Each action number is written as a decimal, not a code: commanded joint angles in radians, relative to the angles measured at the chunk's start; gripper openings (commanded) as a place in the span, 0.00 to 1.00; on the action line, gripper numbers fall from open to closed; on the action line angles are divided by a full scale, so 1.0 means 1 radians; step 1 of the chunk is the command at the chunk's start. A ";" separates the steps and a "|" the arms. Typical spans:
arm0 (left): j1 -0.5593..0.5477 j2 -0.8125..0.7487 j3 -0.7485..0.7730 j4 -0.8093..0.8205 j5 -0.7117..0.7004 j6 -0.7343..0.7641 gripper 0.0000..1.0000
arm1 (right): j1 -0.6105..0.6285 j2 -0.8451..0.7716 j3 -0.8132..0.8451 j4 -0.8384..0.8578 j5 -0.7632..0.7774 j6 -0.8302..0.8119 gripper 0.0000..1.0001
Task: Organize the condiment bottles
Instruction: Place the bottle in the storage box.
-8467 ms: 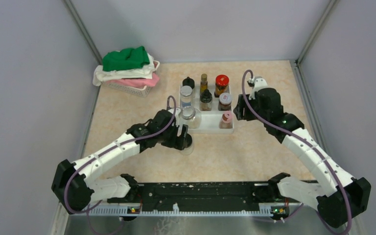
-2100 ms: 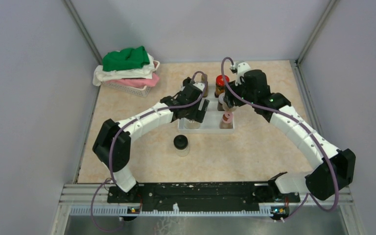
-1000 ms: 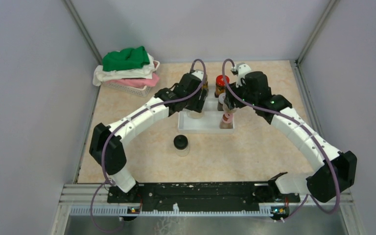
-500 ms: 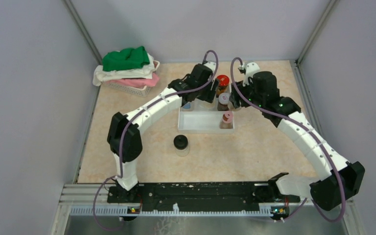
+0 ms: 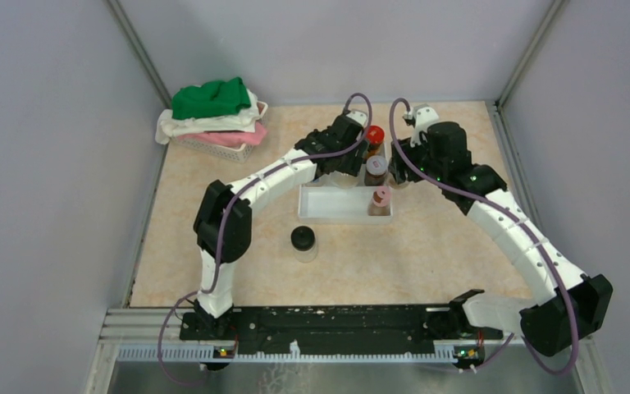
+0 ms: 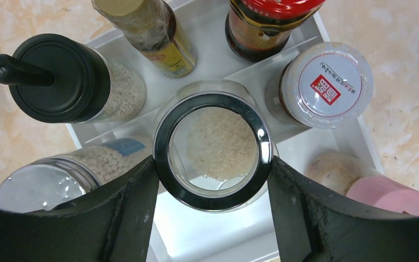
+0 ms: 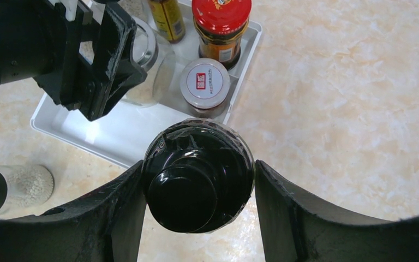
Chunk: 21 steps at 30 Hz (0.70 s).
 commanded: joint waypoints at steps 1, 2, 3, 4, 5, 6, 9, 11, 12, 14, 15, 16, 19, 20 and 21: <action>-0.005 0.015 0.039 0.100 -0.062 -0.021 0.55 | -0.011 -0.044 0.004 0.059 -0.010 -0.004 0.26; -0.005 0.021 0.040 0.102 -0.074 -0.027 0.55 | -0.013 -0.045 0.003 0.058 -0.010 -0.004 0.26; -0.005 0.027 0.038 0.109 -0.078 -0.030 0.55 | -0.012 -0.047 0.002 0.058 -0.012 -0.004 0.26; -0.005 0.033 0.039 0.113 -0.084 -0.035 0.55 | -0.013 -0.047 0.000 0.058 -0.014 -0.004 0.26; -0.005 0.039 0.041 0.118 -0.094 -0.041 0.56 | -0.014 -0.047 0.000 0.058 -0.014 -0.004 0.26; -0.005 0.047 0.042 0.121 -0.097 -0.047 0.56 | -0.015 -0.048 -0.001 0.057 -0.015 -0.004 0.26; -0.005 0.074 0.048 0.126 -0.107 -0.066 0.56 | -0.016 -0.051 -0.002 0.055 -0.018 -0.004 0.26; -0.005 0.086 0.046 0.130 -0.107 -0.075 0.57 | -0.017 -0.053 -0.003 0.055 -0.020 -0.004 0.26; -0.005 0.088 0.040 0.139 -0.104 -0.076 0.57 | -0.017 -0.053 -0.005 0.055 -0.022 -0.004 0.25; -0.006 0.092 0.027 0.159 -0.094 -0.076 0.57 | -0.017 -0.053 -0.007 0.057 -0.025 -0.004 0.26; -0.005 0.095 0.026 0.162 -0.089 -0.076 0.57 | -0.017 -0.052 -0.010 0.057 -0.029 -0.004 0.26; -0.005 0.098 0.026 0.164 -0.087 -0.077 0.57 | -0.017 -0.051 -0.011 0.059 -0.029 -0.004 0.26; -0.005 0.098 0.017 0.167 -0.088 -0.078 0.57 | -0.018 -0.050 -0.014 0.062 -0.030 -0.003 0.26; -0.005 0.097 0.013 0.171 -0.089 -0.078 0.58 | -0.018 -0.050 -0.016 0.063 -0.029 -0.003 0.26; -0.005 0.094 0.009 0.172 -0.089 -0.078 0.58 | -0.018 -0.050 -0.017 0.063 -0.029 -0.003 0.26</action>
